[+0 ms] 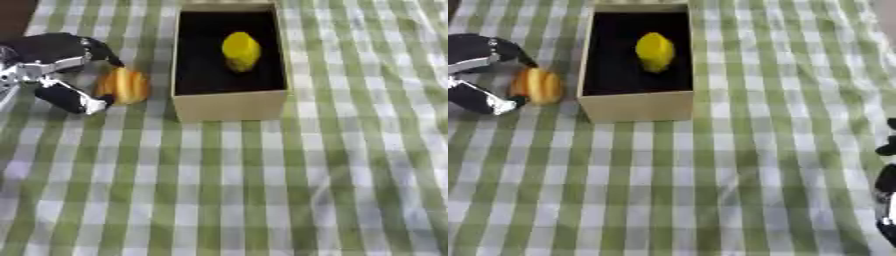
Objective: Pick up objects on the table and place them in the box.
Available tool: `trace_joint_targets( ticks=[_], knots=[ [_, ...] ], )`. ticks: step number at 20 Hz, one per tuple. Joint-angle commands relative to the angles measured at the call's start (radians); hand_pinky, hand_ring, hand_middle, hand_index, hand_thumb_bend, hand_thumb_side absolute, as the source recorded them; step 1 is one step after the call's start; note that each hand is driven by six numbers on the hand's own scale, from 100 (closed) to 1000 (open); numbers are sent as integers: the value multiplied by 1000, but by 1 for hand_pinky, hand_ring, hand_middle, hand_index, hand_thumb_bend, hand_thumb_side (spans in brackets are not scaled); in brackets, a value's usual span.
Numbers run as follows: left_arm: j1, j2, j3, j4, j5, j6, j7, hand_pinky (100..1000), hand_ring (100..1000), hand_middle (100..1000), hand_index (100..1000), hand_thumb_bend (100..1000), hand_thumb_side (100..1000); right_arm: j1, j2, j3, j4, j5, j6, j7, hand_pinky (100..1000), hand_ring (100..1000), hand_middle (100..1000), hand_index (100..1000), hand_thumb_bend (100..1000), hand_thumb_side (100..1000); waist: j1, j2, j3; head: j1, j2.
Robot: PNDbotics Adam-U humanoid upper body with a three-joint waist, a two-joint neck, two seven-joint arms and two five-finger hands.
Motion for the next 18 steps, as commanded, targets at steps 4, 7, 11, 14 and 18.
trace_joint_targets(
  ticks=[4, 7, 11, 14, 18],
  knots=[
    [-8, 11, 18, -20, 25, 12, 44, 821, 798, 689, 745, 157, 376, 6, 8, -6, -17, -12, 25, 12, 929, 809, 502, 707, 100, 499, -2, -19, 1, 2, -6],
    [-6, 11, 20, -31, 40, 27, 72, 800, 770, 650, 701, 136, 324, 6, 17, -9, -17, -17, 38, 14, 929, 808, 501, 706, 100, 504, -2, -19, 2, 2, -5],
    [-6, 12, 20, -42, 21, 45, 121, 743, 690, 567, 578, 131, 146, 7, 27, -12, -17, -27, 53, 21, 930, 808, 499, 705, 100, 508, -1, -21, 1, 1, -5],
    [-6, 16, 22, -60, 23, 55, 151, 728, 669, 563, 578, 119, 100, 8, 33, -16, -17, -31, 60, 25, 930, 807, 499, 705, 100, 507, -1, -22, 0, 1, -5],
    [-29, 36, 31, -157, 58, 59, 152, 713, 635, 549, 577, 100, 100, 17, 28, -21, -17, -26, 45, 18, 927, 807, 498, 705, 100, 501, 1, -25, 1, -3, -3]
  ],
)
